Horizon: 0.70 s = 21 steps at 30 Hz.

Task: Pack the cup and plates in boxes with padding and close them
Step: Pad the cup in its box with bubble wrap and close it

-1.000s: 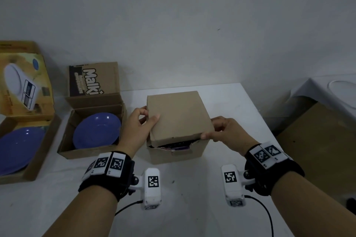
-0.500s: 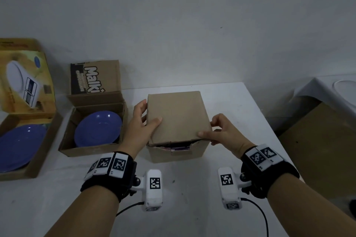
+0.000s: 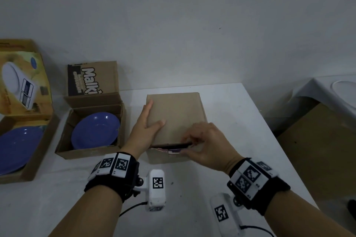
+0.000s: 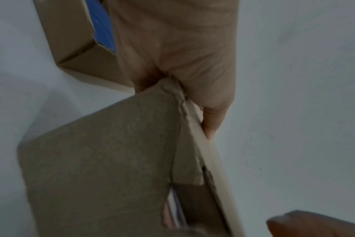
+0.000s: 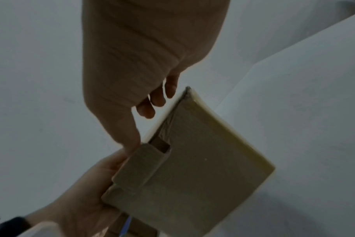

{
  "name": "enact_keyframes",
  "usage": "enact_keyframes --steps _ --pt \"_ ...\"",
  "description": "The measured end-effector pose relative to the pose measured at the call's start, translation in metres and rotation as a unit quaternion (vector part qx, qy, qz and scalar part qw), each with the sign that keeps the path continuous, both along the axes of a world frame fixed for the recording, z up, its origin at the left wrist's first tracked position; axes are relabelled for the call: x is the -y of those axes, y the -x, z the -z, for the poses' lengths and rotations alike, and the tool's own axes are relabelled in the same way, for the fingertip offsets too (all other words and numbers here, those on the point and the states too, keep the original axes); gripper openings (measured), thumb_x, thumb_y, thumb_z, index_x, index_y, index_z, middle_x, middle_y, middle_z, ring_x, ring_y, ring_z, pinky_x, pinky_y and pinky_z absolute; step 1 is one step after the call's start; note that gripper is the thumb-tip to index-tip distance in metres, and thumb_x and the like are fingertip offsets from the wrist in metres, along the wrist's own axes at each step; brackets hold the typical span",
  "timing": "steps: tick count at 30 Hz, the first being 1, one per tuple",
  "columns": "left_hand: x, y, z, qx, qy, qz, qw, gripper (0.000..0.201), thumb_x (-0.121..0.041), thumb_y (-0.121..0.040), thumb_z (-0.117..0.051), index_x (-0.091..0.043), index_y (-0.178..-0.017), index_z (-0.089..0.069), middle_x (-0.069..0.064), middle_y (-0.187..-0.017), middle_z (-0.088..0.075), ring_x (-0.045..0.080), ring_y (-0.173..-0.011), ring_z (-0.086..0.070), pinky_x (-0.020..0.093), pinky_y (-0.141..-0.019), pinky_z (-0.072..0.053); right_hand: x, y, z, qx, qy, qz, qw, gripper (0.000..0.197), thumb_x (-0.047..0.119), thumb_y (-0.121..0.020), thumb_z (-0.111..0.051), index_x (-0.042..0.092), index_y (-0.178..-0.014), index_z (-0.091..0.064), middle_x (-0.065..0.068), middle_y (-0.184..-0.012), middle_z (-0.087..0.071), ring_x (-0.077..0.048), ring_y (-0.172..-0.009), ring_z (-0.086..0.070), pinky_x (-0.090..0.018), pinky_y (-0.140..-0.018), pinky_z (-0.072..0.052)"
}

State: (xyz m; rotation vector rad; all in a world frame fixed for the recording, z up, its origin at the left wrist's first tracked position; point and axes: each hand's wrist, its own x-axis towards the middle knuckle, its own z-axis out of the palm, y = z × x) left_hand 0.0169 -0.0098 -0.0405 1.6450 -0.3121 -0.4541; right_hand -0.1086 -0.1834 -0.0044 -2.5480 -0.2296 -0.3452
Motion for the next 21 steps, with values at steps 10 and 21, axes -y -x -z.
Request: enact_keyframes --steps 10,21 --pt "-0.0009 0.0028 0.0000 -0.001 0.003 0.001 1.000 0.069 -0.023 -0.090 -0.062 -0.041 -0.145 -0.026 -0.009 -0.149 -0.032 0.013 -0.130 -0.043 0.039 -0.106 -0.042 -0.0065 -0.0032 0.0019 -0.007 0.008 0.005 1.000 0.027 0.030 -0.072 -0.075 0.020 -0.089 -0.057 0.007 -0.077 -0.056 -0.011 -0.064 -0.049 -0.024 -0.068 -0.039" --pt "-0.0024 0.0016 0.0018 -0.006 0.007 0.002 1.000 0.070 -0.025 -0.089 -0.064 -0.043 -0.144 -0.026 -0.009 -0.147 -0.035 0.013 -0.130 -0.043 0.041 -0.107 -0.041 -0.0110 0.0027 0.0107 -0.006 0.033 -0.011 0.999 0.016 0.035 -0.079 -0.061 0.022 -0.078 -0.070 0.006 -0.088 -0.056 -0.017 -0.064 -0.053 -0.026 -0.058 -0.046"
